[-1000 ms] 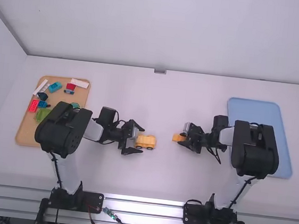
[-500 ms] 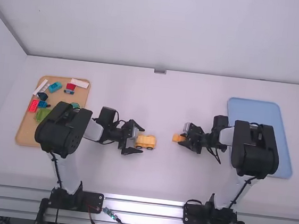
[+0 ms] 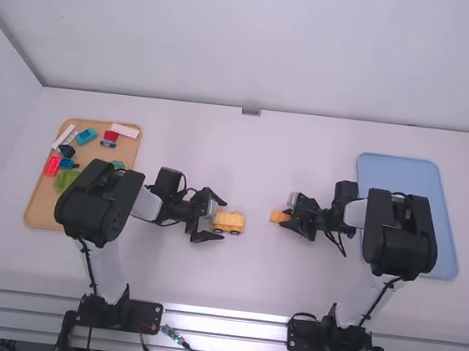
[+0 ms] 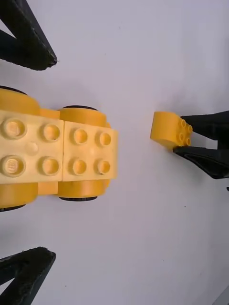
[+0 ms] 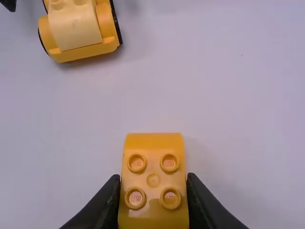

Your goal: Assemble lego blocks to make yellow taxi

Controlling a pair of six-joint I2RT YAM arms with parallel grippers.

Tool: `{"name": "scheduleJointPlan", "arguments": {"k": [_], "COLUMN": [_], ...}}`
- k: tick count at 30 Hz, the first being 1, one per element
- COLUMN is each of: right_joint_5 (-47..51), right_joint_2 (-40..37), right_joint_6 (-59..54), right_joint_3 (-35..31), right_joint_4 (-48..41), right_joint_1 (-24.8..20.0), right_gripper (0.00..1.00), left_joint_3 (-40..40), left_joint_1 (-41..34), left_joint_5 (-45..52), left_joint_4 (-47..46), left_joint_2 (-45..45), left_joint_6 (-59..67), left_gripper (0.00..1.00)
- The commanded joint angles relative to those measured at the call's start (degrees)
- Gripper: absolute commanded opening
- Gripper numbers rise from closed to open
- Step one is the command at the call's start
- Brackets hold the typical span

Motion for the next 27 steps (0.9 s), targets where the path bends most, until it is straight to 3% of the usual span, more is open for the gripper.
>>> {"name": "scheduleJointPlan", "arguments": {"k": [1,6,16,21,27], "right_joint_5": [-2.1,-2.2,-1.7,-1.7,-1.8], "right_joint_2": [0.3,-1.7,-8.1,-9.5,-10.3], "right_joint_6": [0.0,0.0,0.5,0.5,0.5], "right_joint_3": [0.9,1.8,1.9,1.9,1.9], "right_joint_4": [-0.7,-4.2,-6.9,-7.4,-6.9], "right_joint_1": [0.1,0.3,5.6,8.5,11.4], "right_gripper": [0.2,0.17,0.13,0.12,0.11], "left_joint_3": [0.5,0.7,1.0,1.5,1.5], "left_joint_1": [-0.4,-0.6,-4.6,-4.7,-4.5], "left_joint_5": [1.1,1.0,-3.6,-3.4,-3.5], "left_joint_4": [-0.1,-0.1,3.2,3.1,3.1], "left_joint_2": [0.7,0.7,1.2,2.3,2.7], "left_joint_6": [0.3,0.2,-4.1,-4.0,-3.8], "left_gripper": [1.0,1.0,0.98,0.87,0.81]}}
